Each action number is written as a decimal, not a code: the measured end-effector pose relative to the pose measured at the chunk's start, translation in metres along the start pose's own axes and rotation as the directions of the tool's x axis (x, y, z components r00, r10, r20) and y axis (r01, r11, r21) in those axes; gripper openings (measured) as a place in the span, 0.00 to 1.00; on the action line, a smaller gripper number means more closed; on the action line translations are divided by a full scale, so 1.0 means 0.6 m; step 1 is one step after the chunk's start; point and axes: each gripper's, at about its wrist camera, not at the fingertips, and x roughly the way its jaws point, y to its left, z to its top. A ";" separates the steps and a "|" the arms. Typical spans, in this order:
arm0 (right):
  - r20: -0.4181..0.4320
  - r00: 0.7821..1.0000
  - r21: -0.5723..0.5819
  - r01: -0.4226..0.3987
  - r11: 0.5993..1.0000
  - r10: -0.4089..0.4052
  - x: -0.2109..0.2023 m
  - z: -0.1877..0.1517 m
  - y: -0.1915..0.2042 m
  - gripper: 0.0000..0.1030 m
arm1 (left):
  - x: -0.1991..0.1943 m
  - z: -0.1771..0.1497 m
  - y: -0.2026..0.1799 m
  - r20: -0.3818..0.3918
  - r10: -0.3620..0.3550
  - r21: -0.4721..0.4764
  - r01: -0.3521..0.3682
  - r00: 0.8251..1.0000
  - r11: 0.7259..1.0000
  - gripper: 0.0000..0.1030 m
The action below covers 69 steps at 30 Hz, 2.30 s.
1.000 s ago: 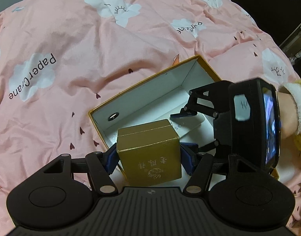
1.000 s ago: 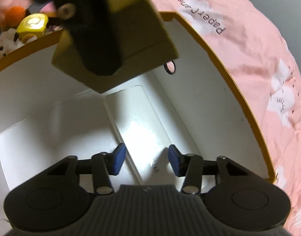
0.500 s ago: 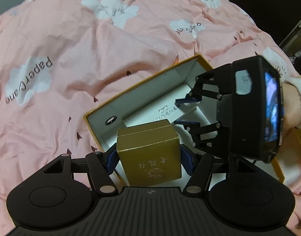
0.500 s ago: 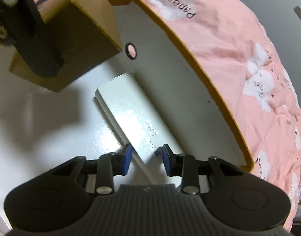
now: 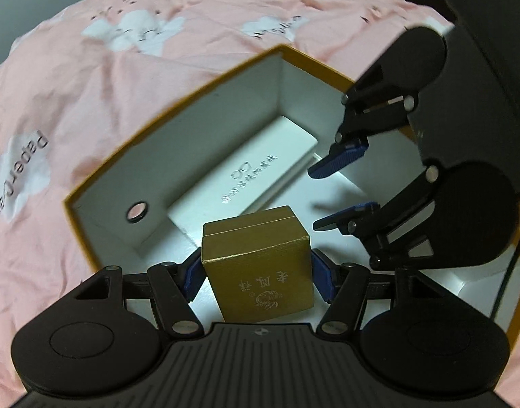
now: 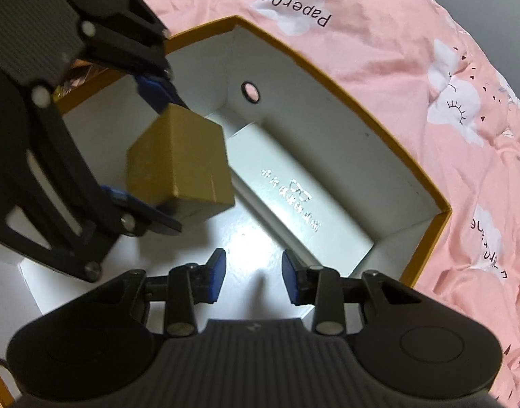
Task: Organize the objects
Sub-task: 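Lower the gold cube box into the box and open the left gripper, then withdraw both grippers from the box toward the pile of toys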
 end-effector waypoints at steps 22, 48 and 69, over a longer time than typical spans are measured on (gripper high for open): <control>0.058 0.995 0.134 -0.084 0.987 0.077 -0.019 0.013 -0.005 0.36 | -0.038 -0.024 -0.001 0.046 0.022 -0.001 -0.022 0.999 1.000 0.73; 0.158 0.984 -0.015 -0.078 0.997 0.080 0.026 0.070 0.108 0.22 | -0.141 -0.193 0.103 0.161 0.174 -0.720 -0.005 0.972 0.694 0.55; 0.275 0.961 0.400 -0.118 0.909 0.004 -0.021 0.057 0.068 0.14 | -0.186 -0.218 0.085 0.197 0.222 -0.718 -0.014 0.955 0.696 0.53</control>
